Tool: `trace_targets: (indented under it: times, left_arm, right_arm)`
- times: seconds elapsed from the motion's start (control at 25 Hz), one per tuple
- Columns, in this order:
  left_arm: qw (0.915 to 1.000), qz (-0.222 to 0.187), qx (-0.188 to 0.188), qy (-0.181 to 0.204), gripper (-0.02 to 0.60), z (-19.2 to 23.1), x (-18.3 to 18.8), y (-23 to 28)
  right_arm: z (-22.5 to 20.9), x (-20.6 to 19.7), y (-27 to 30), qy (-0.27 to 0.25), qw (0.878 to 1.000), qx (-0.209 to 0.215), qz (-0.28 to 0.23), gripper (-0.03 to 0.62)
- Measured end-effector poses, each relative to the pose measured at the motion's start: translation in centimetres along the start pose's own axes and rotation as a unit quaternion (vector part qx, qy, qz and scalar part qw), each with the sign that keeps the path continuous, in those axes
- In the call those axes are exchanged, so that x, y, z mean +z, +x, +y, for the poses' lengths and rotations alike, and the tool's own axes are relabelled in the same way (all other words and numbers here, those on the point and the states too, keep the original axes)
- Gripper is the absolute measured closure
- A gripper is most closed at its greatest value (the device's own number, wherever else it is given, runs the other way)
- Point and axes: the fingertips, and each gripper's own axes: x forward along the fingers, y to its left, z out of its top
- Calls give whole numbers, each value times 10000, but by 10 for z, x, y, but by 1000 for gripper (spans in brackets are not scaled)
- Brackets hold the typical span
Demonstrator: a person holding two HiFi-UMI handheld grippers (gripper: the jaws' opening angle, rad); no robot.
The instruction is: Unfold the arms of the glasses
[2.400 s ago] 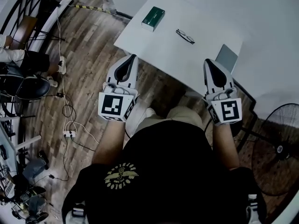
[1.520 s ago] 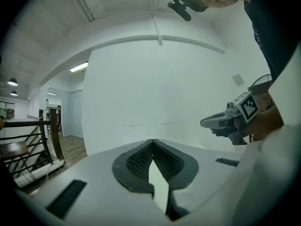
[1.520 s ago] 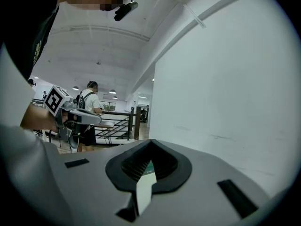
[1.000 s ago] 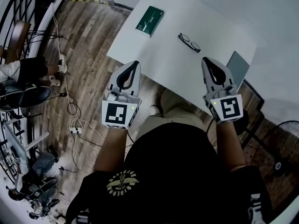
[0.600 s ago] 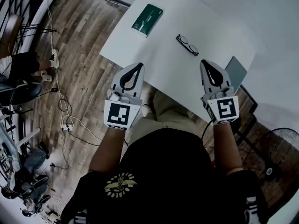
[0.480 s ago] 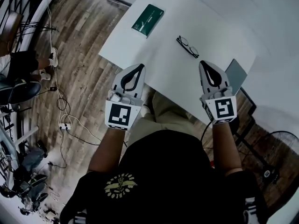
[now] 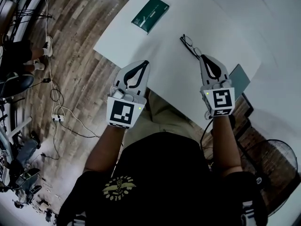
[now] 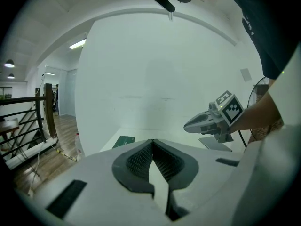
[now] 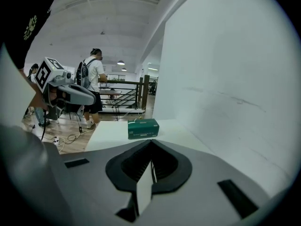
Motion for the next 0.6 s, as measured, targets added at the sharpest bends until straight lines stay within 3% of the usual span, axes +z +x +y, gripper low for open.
trace_targets:
  times: [0.36, 0.44, 0.6]
  left_arm:
    - [9998, 162, 4, -122, 575, -2, -30, 15]
    - [9999, 143, 13, -89, 575, -3, -34, 14]
    - [9995, 247, 80, -160, 575, -3, -45, 11]
  right_arm:
    - [-8, -48, 44, -258, 9973, 200, 662, 599]
    - [-9, -58, 53, -267, 9958, 280, 829, 536]
    - [-10, -77, 70, -259, 9920, 407, 1170, 496]
